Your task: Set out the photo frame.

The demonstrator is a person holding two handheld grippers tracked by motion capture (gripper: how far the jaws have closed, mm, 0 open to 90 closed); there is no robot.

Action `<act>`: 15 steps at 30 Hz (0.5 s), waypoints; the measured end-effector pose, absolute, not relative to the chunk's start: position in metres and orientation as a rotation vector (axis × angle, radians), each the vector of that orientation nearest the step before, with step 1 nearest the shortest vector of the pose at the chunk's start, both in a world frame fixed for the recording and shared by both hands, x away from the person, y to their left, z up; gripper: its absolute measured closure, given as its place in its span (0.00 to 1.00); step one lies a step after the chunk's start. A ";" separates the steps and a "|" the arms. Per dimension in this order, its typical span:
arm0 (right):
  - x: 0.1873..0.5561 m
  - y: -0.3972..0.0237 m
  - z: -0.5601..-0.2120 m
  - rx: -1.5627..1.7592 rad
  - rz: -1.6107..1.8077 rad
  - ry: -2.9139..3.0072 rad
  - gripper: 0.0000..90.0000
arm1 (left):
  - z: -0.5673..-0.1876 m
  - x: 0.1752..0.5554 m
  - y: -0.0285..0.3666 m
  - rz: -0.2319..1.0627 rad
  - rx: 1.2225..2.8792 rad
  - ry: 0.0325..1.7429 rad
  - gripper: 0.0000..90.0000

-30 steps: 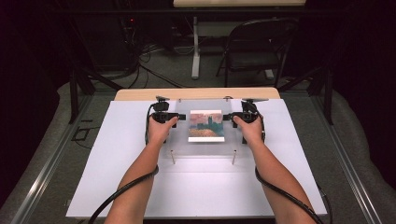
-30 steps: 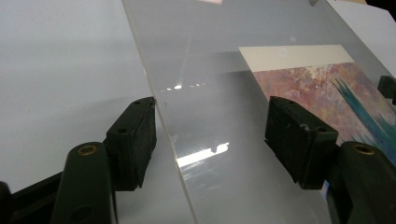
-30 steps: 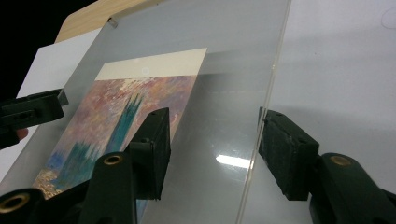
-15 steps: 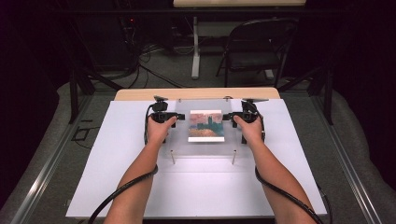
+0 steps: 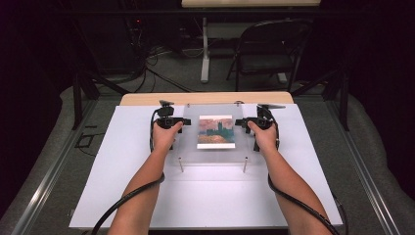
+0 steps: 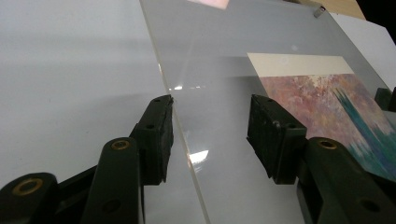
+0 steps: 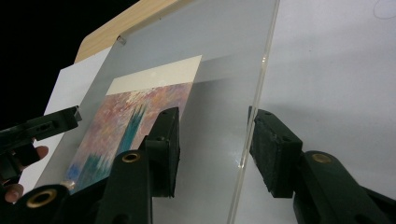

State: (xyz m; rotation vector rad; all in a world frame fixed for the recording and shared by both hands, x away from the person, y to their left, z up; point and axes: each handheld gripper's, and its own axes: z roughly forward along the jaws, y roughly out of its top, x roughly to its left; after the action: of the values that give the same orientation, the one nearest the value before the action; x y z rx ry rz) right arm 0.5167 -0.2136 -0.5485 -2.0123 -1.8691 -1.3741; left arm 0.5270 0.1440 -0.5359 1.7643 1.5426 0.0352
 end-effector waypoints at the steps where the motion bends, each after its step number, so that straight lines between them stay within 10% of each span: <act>1: 0.517 -0.214 -0.549 -2.012 -1.370 -1.865 0.60 | -0.536 0.528 0.144 0.021 1.762 1.544 0.55; 15: 0.519 -0.215 -0.549 -1.991 -1.354 -1.884 0.59 | -0.540 0.532 0.137 -0.041 1.767 1.553 0.40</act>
State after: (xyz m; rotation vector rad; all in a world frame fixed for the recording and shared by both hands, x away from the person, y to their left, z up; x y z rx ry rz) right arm 0.5185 -0.2154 -0.5490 -1.9913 -1.8836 -1.3540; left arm 0.5321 0.1374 -0.5400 1.7668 1.5529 -0.0413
